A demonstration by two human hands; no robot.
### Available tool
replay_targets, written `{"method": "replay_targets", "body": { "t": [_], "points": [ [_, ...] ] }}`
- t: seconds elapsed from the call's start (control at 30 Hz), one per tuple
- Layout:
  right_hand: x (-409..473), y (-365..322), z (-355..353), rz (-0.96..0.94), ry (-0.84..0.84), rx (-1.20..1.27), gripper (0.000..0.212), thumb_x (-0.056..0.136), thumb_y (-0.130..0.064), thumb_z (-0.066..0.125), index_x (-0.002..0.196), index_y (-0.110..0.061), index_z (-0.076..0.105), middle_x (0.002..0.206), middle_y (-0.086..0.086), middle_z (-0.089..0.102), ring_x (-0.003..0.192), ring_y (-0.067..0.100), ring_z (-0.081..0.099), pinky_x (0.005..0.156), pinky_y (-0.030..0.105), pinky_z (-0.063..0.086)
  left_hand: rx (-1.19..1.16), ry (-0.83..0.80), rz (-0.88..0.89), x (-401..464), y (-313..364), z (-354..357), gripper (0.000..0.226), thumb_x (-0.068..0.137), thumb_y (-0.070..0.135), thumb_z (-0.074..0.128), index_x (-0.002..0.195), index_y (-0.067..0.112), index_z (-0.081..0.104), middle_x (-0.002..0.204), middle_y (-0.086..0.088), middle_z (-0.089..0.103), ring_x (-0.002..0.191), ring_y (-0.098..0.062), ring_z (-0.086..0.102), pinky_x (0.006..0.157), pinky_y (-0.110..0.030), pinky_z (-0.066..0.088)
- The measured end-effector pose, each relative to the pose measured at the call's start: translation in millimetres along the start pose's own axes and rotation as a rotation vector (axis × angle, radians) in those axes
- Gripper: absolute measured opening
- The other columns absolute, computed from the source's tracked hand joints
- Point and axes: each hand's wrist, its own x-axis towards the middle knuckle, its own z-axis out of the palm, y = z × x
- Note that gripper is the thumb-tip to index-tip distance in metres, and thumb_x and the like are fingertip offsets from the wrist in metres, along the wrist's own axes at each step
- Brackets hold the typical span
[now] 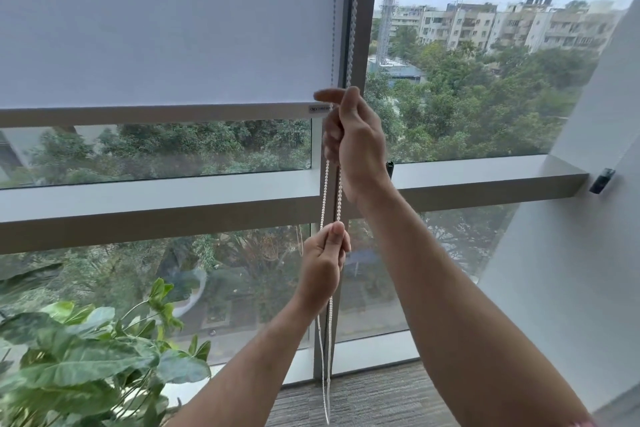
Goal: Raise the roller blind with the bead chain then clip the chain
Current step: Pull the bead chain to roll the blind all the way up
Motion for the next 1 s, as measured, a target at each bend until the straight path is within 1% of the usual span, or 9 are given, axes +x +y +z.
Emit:
{"method": "replay_targets", "body": {
  "t": [0.13,0.27,0.37,0.43,0.53,0.67,0.77,0.9,1.0],
  "points": [
    [-4.7,3.9,4.6,-0.112,0.061,0.032,0.04,0.107,-0.023,0.034,0.074,-0.013,0.054,0.053,0.001,0.032,0.041,0.008,0.026,0.038,0.028,0.02,-0.014,-0.059,0.015,3.4,-1.8,-6.8,0.043,0.101,0.03,0.043,0.063,0.014,0.055,0.046,0.008,0.036,0.041,-0.006,0.028,0.041,-0.018,0.025],
    [-14.7,14.2,3.5,-0.148,0.098,-0.054,0.039,0.105,-0.027,0.037,0.07,-0.017,0.053,0.051,0.0,0.037,0.04,0.011,0.029,0.037,0.027,0.023,0.056,-0.167,0.023,9.5,-8.5,-22.5,0.051,0.098,0.042,0.038,0.064,0.018,0.069,0.047,-0.011,0.048,0.041,-0.015,0.044,0.045,-0.026,0.035],
    [-29.3,29.2,3.3,-0.132,0.086,-0.056,0.038,0.102,-0.03,0.04,0.069,-0.021,0.054,0.049,-0.006,0.037,0.041,0.009,0.028,0.037,0.023,0.023,0.106,-0.111,0.033,26.2,-1.6,-31.7,0.052,0.094,0.051,0.034,0.078,0.026,0.077,0.065,-0.001,0.072,0.058,-0.013,0.066,0.058,-0.027,0.05],
    [-38.8,37.1,1.1,-0.102,0.084,-0.066,0.038,0.101,-0.033,0.041,0.067,-0.024,0.055,0.049,-0.009,0.037,0.042,0.007,0.028,0.038,0.022,0.025,0.131,-0.028,0.045,41.7,16.1,-33.8,0.05,0.092,0.056,0.032,0.086,0.034,0.077,0.078,0.003,0.077,0.074,-0.011,0.071,0.066,-0.028,0.053],
    [-45.3,41.8,-2.8,-0.098,0.082,-0.063,0.038,0.099,-0.033,0.042,0.064,-0.028,0.056,0.049,-0.015,0.041,0.042,0.003,0.031,0.04,0.018,0.029,0.099,0.022,0.125,65.8,62.1,-26.4,0.048,0.096,0.052,0.032,0.097,0.032,0.075,0.091,0.002,0.077,0.092,-0.016,0.071,0.074,-0.033,0.055],
    [-52.8,48.0,-6.4,-0.052,0.094,-0.088,0.041,0.101,-0.029,0.042,0.062,-0.026,0.055,0.048,-0.009,0.037,0.042,0.006,0.029,0.039,0.023,0.025,-0.047,-0.067,0.263,89.4,142.4,-0.1,0.045,0.102,0.04,0.031,0.111,0.012,0.064,0.091,-0.01,0.069,0.083,-0.026,0.068,0.073,-0.042,0.057],
    [-64.5,55.0,-8.0,-0.018,0.08,-0.116,0.041,0.102,-0.031,0.04,0.064,-0.022,0.053,0.05,-0.005,0.036,0.044,0.007,0.029,0.04,0.025,0.023,-0.086,-0.158,0.306,101.4,191.3,23.9,0.042,0.105,0.036,0.027,0.115,0.01,0.059,0.084,-0.008,0.064,0.067,-0.02,0.062,0.055,-0.031,0.051],
    [-72.3,58.0,-14.8,0.003,0.066,-0.144,0.04,0.103,-0.027,0.039,0.066,-0.018,0.052,0.051,-0.007,0.037,0.045,0.009,0.029,0.041,0.023,0.025,-0.064,-0.058,0.302,107.4,204.9,43.8,0.039,0.105,0.03,0.037,0.097,0.007,0.067,0.054,0.003,0.042,0.043,-0.009,0.033,0.04,-0.024,0.022],
    [-68.0,53.3,-21.6,0.049,0.005,-0.096,0.042,0.104,-0.027,0.037,0.066,-0.019,0.054,0.049,-0.008,0.037,0.043,0.007,0.029,0.039,0.02,0.026,-0.074,0.055,0.397,104.1,196.8,51.2,0.037,0.105,0.026,0.04,0.08,0.014,0.067,0.052,0.002,0.035,0.042,-0.008,0.028,0.041,-0.026,0.02]
  ]
}}
